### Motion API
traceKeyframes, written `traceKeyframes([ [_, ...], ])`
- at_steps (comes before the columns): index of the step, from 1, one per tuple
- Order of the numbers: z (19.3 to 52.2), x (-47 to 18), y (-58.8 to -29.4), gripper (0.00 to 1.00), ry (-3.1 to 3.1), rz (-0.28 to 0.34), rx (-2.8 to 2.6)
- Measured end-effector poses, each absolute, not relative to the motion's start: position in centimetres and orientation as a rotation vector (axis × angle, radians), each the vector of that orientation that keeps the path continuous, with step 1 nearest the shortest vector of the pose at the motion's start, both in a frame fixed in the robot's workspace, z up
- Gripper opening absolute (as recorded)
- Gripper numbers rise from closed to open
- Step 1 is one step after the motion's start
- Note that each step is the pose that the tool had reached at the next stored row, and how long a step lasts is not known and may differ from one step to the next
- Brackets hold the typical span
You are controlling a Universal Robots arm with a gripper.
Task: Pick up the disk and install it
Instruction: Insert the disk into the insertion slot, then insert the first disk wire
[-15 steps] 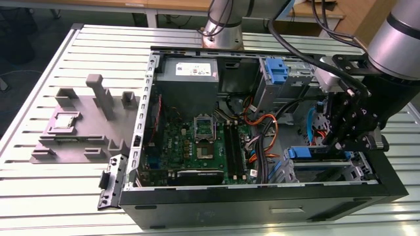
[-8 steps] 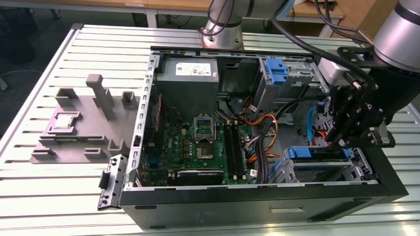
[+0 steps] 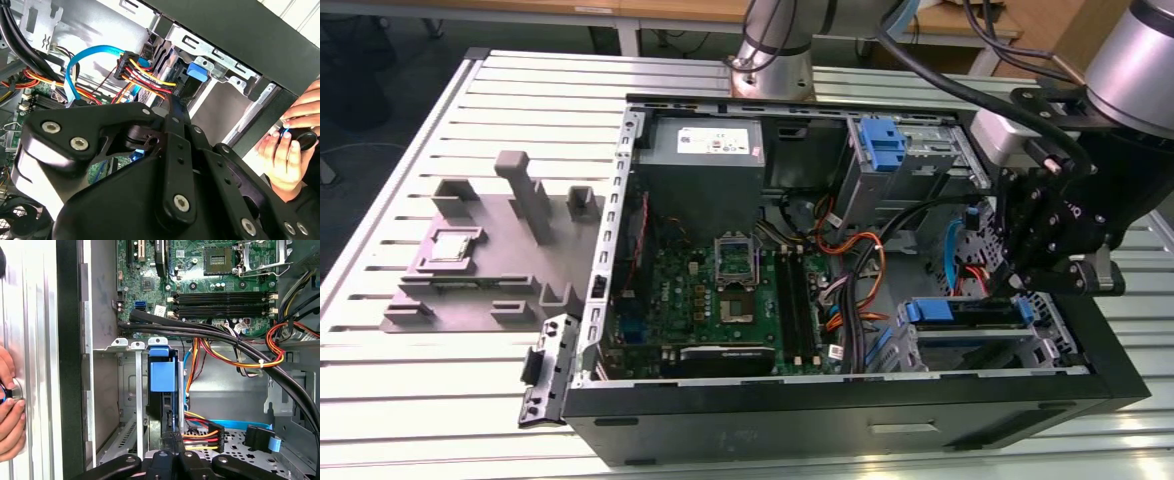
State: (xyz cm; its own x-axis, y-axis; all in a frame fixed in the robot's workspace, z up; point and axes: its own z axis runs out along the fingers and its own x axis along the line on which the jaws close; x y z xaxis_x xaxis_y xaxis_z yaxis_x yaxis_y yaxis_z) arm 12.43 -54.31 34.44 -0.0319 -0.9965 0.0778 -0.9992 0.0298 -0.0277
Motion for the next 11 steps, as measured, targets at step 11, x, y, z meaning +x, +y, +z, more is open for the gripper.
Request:
traceKeyframes([
  [11,34.44,12.43,-54.31,0.11,-2.228,0.115,2.160],
])
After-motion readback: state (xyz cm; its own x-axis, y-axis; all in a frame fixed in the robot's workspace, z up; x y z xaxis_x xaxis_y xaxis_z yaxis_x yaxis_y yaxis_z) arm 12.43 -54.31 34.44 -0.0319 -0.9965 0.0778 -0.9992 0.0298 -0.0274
